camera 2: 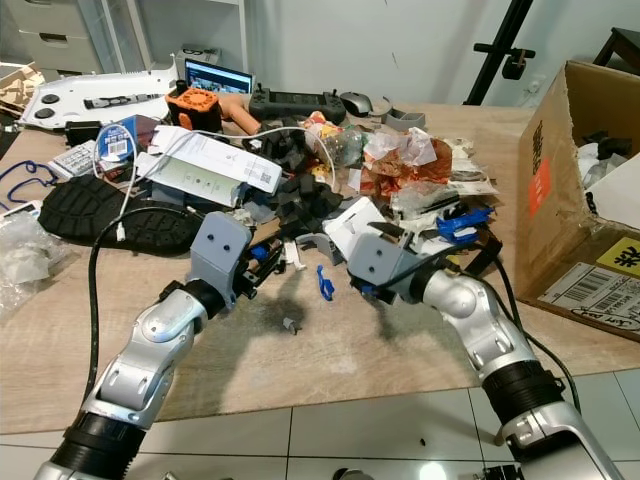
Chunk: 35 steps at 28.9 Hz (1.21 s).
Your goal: Picking trash to rubbish bin
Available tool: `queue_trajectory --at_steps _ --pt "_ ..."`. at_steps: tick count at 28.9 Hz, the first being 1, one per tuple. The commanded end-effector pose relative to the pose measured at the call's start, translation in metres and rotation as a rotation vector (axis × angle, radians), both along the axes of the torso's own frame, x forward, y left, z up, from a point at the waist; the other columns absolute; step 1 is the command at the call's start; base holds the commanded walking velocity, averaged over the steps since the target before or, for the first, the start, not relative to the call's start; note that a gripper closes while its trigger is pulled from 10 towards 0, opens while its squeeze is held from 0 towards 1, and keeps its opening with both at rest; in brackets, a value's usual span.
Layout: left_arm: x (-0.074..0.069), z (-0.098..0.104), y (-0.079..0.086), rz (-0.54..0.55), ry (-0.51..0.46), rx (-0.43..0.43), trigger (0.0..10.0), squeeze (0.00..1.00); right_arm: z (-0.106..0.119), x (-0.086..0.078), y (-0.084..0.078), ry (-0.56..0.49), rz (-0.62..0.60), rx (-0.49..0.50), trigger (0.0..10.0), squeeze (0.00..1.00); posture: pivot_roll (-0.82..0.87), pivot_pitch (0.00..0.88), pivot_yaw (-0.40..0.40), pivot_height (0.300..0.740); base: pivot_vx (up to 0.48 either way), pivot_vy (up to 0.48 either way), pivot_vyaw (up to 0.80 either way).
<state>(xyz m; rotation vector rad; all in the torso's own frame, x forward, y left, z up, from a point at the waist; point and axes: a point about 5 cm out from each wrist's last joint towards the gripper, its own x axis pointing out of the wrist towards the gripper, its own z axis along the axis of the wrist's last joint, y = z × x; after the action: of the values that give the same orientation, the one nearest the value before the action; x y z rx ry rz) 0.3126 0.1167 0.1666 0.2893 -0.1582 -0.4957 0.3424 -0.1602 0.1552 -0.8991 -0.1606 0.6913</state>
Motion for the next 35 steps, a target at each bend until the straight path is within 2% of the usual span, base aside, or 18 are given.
queue_trajectory --at_steps 1,4,13,24,25,26,27,28,35 --pt "0.000 0.001 -0.003 -0.004 -0.007 0.003 10.0 0.00 -0.005 -0.001 0.001 -0.005 0.018 -0.013 10.0 0.00 -0.01 0.166 -0.108 0.740 0.000 0.000 0.00" --pt "0.002 0.006 -0.004 0.005 -0.024 -0.011 10.0 0.00 -0.008 0.002 0.003 -0.004 0.037 0.012 10.0 0.00 0.00 0.175 -0.123 0.740 0.000 0.000 0.00" --pt "-0.004 0.008 -0.001 0.013 -0.042 -0.024 10.0 0.00 -0.008 0.007 0.013 -0.090 0.093 -0.008 10.0 0.00 0.01 0.196 -0.125 0.740 0.000 0.000 0.00" --pt "-0.007 0.008 -0.003 0.010 -0.040 -0.033 10.0 0.00 -0.017 0.011 0.014 -0.053 0.091 -0.005 10.0 0.00 0.01 0.213 -0.133 0.740 0.000 0.000 0.00" --pt "-0.008 0.008 -0.003 0.010 -0.039 -0.035 10.0 0.00 -0.017 0.011 0.013 -0.051 0.091 -0.001 3.9 0.00 0.01 0.214 -0.132 0.740 0.000 0.000 0.00" --pt "-0.008 0.008 -0.003 0.011 -0.038 -0.035 10.0 0.00 -0.017 0.012 0.013 -0.049 0.091 0.005 1.6 0.00 0.01 0.214 -0.132 0.740 0.000 0.000 0.00" --pt "-0.008 0.008 -0.003 0.011 -0.038 -0.035 10.0 0.00 -0.017 0.012 0.014 -0.049 0.092 0.010 1.6 0.00 0.01 0.214 -0.132 0.740 0.000 0.000 0.00" --pt "-0.008 0.007 -0.003 0.010 -0.037 -0.035 10.0 0.00 -0.016 0.012 0.013 -0.048 0.092 0.015 0.0 0.00 0.01 0.214 -0.132 0.740 0.000 0.000 0.00" --pt "-0.007 0.008 -0.003 0.007 -0.038 -0.035 10.0 0.00 -0.016 0.013 0.012 -0.049 0.090 0.025 0.0 0.00 0.01 0.217 -0.127 0.740 0.000 0.000 0.00"
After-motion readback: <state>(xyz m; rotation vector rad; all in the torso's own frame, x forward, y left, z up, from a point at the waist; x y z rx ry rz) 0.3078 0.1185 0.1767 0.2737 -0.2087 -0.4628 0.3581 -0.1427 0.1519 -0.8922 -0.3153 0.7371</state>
